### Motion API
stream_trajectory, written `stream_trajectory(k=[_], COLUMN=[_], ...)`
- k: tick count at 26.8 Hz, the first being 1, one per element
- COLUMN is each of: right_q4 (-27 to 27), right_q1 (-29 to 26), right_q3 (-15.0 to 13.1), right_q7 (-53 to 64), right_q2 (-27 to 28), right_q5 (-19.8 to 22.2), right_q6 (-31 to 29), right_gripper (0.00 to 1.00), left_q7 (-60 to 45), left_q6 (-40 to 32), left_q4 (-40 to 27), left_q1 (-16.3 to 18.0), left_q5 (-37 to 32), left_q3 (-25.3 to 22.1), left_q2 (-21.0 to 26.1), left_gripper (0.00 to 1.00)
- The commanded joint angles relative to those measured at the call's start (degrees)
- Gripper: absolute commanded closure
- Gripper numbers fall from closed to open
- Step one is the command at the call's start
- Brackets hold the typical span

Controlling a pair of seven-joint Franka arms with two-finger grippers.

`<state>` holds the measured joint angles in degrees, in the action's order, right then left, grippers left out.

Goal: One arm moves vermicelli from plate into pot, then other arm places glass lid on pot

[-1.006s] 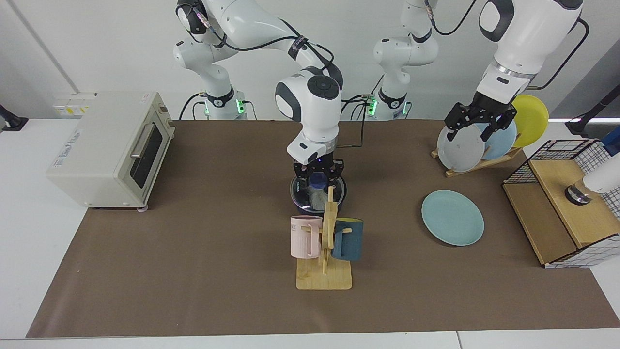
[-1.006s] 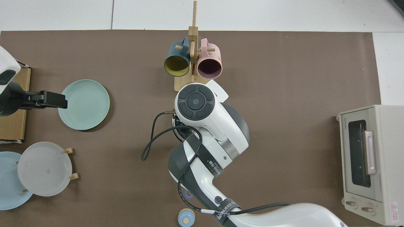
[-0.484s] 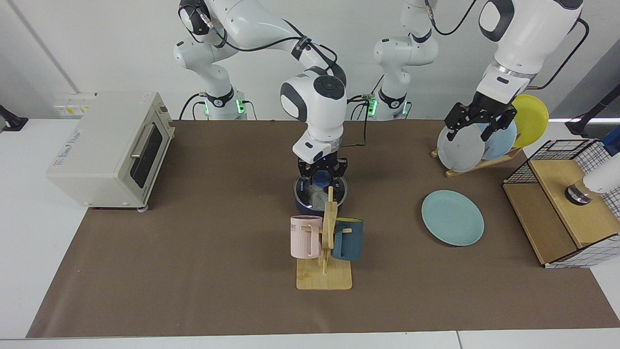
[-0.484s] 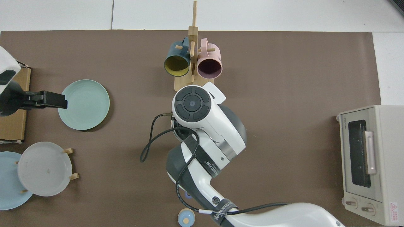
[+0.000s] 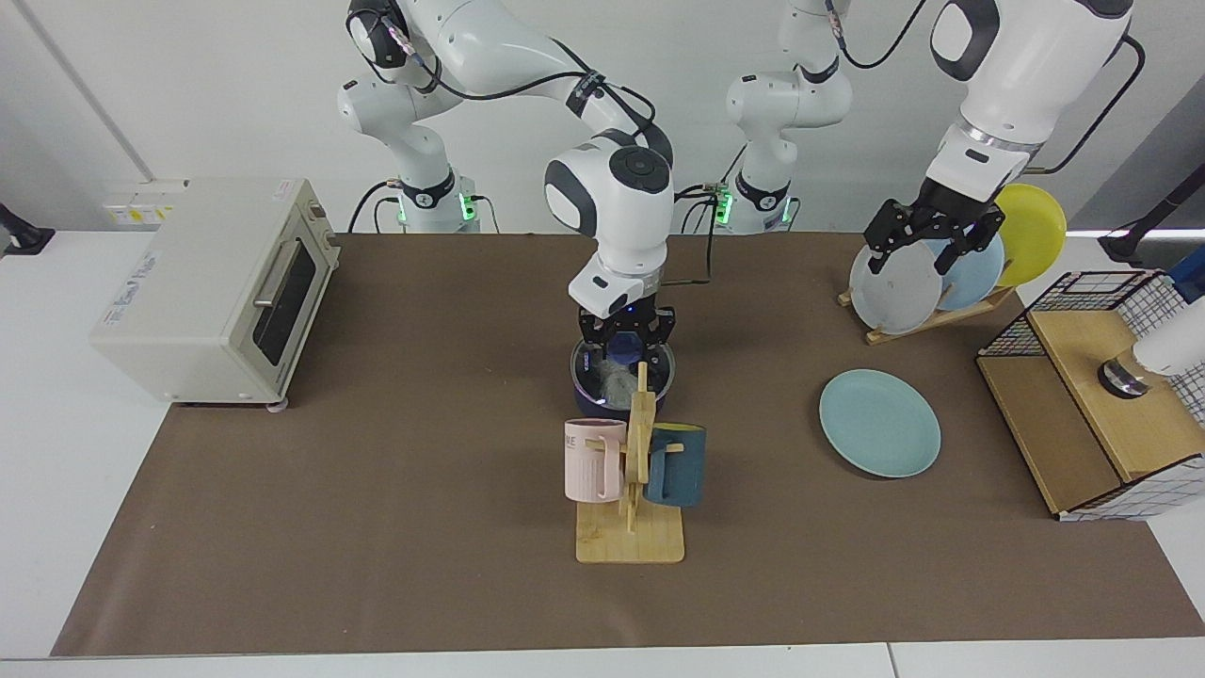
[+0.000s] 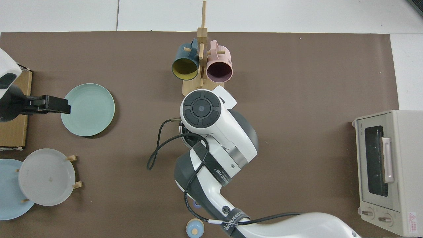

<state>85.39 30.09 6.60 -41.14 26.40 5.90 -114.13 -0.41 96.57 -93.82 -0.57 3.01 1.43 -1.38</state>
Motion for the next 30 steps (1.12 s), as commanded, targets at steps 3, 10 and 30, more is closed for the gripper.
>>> stream_trajectory(k=[3,10,30], right_q4=[0.4,-1.2,-0.6], right_q1=[-0.7,-0.8,-10.8], right_q3=[0.1,0.0,-0.2], right_q7=[-1.1,-1.1,11.7], right_q2=[-0.1,-0.9,-10.9], right_q5=[1.1,1.0,0.3], right_q6=[-1.3,0.3,8.8], right_gripper=[0.05,0.01,0.01], left_q7=[-0.3,-0.3,-0.3], left_q6=[0.1,0.1,0.1], left_q4=[-0.9,-0.9,-0.9], left_q1=[-0.3,-0.3,-0.3], left_q5=[0.2,0.2,0.2], left_q3=[-0.2,-0.2,-0.2], left_q2=[-1.1,-1.2,-1.2], left_gripper=[0.00,0.00,0.00])
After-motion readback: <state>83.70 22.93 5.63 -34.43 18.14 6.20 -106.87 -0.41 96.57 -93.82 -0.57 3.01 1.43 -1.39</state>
